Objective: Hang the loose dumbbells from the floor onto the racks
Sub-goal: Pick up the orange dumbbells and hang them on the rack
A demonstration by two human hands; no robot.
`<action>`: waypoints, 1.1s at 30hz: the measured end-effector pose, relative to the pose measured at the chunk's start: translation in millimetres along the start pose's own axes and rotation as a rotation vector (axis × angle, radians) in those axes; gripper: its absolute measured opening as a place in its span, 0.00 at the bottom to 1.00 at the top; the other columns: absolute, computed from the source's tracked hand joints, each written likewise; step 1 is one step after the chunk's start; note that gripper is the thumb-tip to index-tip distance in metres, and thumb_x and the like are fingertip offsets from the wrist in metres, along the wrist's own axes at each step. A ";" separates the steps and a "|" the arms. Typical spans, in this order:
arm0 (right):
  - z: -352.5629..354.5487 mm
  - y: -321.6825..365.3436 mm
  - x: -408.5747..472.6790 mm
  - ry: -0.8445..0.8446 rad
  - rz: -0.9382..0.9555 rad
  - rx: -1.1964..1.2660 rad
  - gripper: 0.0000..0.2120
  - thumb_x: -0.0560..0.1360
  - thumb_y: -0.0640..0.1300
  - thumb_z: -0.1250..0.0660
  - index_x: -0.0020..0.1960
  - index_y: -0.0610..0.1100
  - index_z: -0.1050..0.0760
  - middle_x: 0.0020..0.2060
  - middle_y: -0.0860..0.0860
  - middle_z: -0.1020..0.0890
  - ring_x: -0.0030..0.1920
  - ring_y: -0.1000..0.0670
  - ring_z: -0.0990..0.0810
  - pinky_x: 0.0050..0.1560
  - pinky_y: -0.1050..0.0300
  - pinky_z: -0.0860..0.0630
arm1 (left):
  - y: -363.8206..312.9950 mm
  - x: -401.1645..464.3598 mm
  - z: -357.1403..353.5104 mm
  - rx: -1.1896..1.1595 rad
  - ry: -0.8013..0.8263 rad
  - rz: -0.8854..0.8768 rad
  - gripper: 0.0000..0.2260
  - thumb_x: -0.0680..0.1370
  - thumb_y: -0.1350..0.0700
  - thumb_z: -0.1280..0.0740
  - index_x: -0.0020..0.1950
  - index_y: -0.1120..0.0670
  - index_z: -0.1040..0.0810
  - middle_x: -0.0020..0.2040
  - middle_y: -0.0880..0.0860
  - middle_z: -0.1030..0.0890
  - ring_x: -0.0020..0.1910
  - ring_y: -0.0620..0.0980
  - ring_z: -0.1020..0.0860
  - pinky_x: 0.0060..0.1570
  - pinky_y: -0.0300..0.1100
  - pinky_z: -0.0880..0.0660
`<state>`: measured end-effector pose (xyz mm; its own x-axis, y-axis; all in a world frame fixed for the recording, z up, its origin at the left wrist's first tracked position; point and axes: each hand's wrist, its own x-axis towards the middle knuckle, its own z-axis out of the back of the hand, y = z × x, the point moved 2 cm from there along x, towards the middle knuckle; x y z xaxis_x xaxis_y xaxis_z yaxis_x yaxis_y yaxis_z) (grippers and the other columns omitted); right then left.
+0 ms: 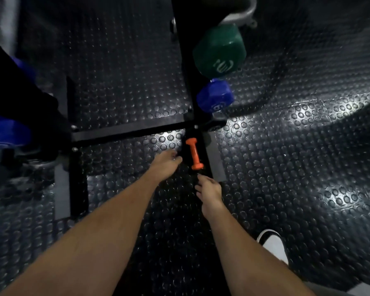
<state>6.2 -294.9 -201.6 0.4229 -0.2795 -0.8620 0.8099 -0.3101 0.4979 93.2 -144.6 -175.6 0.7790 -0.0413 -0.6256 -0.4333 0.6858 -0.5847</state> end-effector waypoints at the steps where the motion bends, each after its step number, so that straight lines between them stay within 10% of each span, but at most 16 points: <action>1: -2.2 0.6 4.3 0.000 -0.008 0.058 0.17 0.81 0.44 0.32 0.68 0.40 0.24 0.57 0.42 0.18 0.63 0.41 0.20 0.68 0.45 0.24 | -1.5 8.2 -0.7 -0.011 -0.012 0.001 0.17 0.83 0.50 0.37 0.70 0.54 0.24 0.57 0.55 0.18 0.51 0.53 0.20 0.53 0.44 0.25; 8: -13.4 1.9 34.4 -0.030 -0.095 0.343 0.16 0.82 0.39 0.35 0.69 0.38 0.24 0.49 0.48 0.20 0.61 0.45 0.18 0.70 0.45 0.25 | -24.4 57.1 -12.3 -0.066 -0.078 -0.087 0.15 0.84 0.58 0.37 0.69 0.48 0.23 0.48 0.56 0.17 0.41 0.53 0.20 0.37 0.37 0.27; 14: -28.1 6.3 56.4 0.019 -0.122 0.481 0.06 0.82 0.36 0.36 0.48 0.38 0.21 0.46 0.47 0.19 0.57 0.45 0.19 0.67 0.46 0.24 | -35.4 88.2 -32.6 0.025 -0.040 -0.129 0.20 0.85 0.55 0.38 0.77 0.57 0.29 0.74 0.58 0.25 0.72 0.56 0.26 0.66 0.39 0.34; 18: -27.3 8.4 68.7 -0.008 -0.143 0.450 0.04 0.80 0.34 0.32 0.48 0.34 0.19 0.39 0.47 0.21 0.41 0.51 0.20 0.57 0.54 0.20 | -35.3 92.8 -39.7 0.074 -0.073 -0.158 0.15 0.83 0.61 0.37 0.68 0.62 0.22 0.67 0.62 0.20 0.66 0.59 0.22 0.62 0.43 0.31; 30: -38.3 6.1 49.8 0.108 0.065 0.299 0.15 0.81 0.37 0.32 0.67 0.37 0.25 0.41 0.49 0.15 0.39 0.57 0.18 0.40 0.66 0.23 | -33.9 76.2 0.9 -0.071 -0.226 -0.204 0.07 0.80 0.62 0.31 0.57 0.60 0.20 0.51 0.56 0.19 0.49 0.54 0.19 0.49 0.44 0.23; 33: -34.0 13.3 29.4 0.117 0.133 0.265 0.12 0.83 0.41 0.33 0.66 0.46 0.23 0.53 0.47 0.15 0.50 0.52 0.17 0.54 0.56 0.21 | -29.7 57.1 18.2 -0.161 -0.224 -0.174 0.07 0.80 0.61 0.30 0.58 0.59 0.20 0.51 0.54 0.18 0.49 0.52 0.18 0.49 0.45 0.21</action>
<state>43.2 -276.4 -223.6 0.5746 -0.2319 -0.7849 0.6166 -0.5080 0.6015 158.8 -154.0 -184.5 0.9202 0.0259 -0.3907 -0.3376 0.5577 -0.7583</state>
